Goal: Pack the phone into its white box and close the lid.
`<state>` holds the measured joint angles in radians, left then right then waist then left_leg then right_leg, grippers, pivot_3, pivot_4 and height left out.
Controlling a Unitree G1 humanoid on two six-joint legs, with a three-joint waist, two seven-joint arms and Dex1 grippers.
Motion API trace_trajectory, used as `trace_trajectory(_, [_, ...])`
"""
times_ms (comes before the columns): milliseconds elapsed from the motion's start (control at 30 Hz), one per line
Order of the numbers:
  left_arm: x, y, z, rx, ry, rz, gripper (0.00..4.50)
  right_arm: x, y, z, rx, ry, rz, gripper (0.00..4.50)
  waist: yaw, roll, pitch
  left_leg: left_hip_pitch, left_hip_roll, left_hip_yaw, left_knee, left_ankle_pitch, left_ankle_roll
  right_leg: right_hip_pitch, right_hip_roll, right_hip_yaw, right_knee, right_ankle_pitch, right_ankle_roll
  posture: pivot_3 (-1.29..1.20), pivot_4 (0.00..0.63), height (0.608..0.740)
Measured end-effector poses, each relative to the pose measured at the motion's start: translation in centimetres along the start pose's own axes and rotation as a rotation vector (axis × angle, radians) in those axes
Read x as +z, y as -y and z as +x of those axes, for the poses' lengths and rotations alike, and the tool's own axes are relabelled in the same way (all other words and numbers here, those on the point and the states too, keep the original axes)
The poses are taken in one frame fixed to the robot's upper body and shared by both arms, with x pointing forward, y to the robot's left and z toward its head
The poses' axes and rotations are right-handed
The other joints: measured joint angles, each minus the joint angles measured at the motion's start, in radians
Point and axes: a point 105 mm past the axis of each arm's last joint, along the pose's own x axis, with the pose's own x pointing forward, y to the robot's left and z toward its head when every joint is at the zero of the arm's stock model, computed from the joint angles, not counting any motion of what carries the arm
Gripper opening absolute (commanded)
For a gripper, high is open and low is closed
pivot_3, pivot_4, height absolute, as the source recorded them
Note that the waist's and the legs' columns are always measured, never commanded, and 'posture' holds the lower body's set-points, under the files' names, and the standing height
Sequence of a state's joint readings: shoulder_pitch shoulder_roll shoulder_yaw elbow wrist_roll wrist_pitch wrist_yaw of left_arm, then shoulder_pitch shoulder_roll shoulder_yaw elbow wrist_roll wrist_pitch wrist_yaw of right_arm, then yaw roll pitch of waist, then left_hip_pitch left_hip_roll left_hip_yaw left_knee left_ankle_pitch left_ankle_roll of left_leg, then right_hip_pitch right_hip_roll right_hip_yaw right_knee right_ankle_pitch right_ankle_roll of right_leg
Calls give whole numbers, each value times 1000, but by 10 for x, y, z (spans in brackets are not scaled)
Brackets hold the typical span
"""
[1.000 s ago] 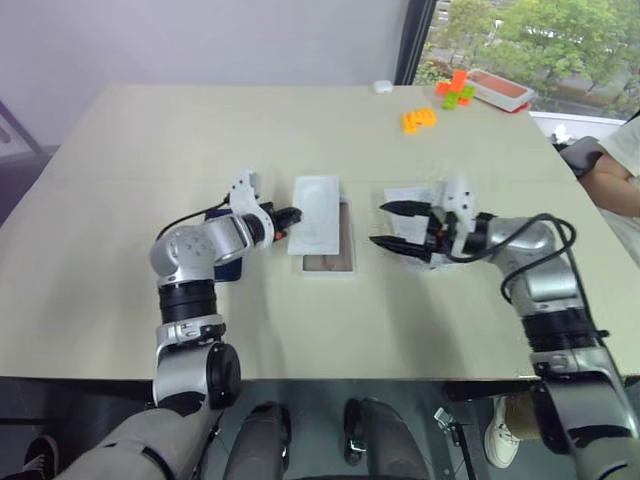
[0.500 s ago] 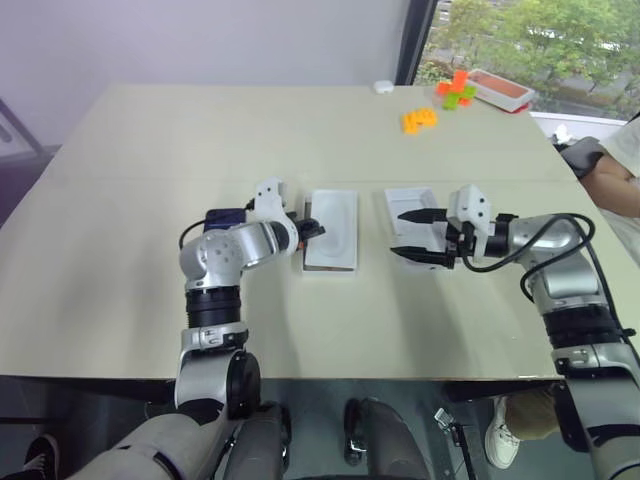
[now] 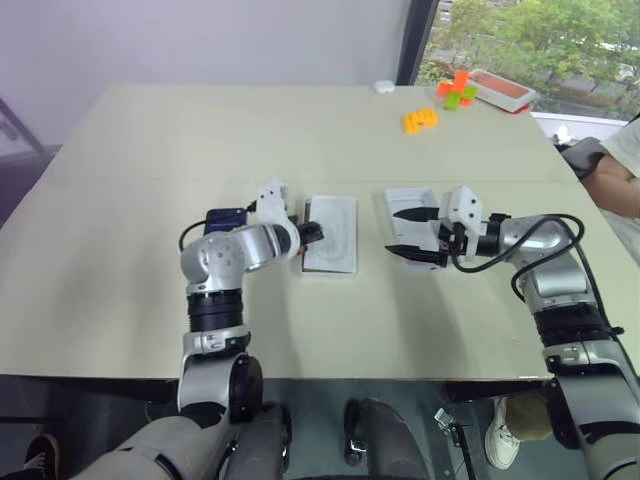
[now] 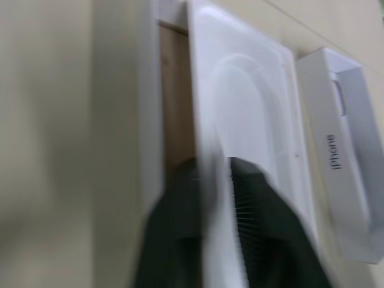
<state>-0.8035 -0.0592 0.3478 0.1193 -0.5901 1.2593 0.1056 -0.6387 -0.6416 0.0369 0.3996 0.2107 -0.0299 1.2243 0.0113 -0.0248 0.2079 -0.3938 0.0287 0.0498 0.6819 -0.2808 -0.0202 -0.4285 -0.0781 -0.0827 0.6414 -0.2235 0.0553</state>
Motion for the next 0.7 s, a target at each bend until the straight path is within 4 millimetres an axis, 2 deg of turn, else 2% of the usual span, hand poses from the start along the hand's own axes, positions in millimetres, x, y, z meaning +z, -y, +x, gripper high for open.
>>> trace_trajectory(67, [2, 0, -1, -1, 7, 5, 3471, -1, 0, 0, -2, -3, 2, 3444, -2, 0, 0, 0, 0, 0, 0, 0, 0, 0, 0, 0, 0, 0, 0, 0, 150, 740])
trace_trajectory(267, [20, -5, -13, 14, 41, 41, 3471, 4, 2, 7, -6, 27, 9, 3444, -5, 0, 0, 0, 1, 0, 0, 0, -1, 0, 1, 0, 1, 0, 0, 0, 150, 740])
trace_trajectory(567, [33, 5, -21, -33, 78, 73, 3471, 6, 5, 12, -14, 43, 18, 3444, 0, 0, 0, -1, 0, 0, 0, 1, -2, 0, 0, 0, -2, 0, 0, 0, 150, 740])
trace_trajectory(700, [47, 8, -35, -65, 116, 183, 3471, 6, 8, 21, -32, 10, 24, 3444, -10, 0, 0, 0, 1, 0, -1, 3, -5, 0, 1, 0, -1, 0, 0, 0, 150, 740])
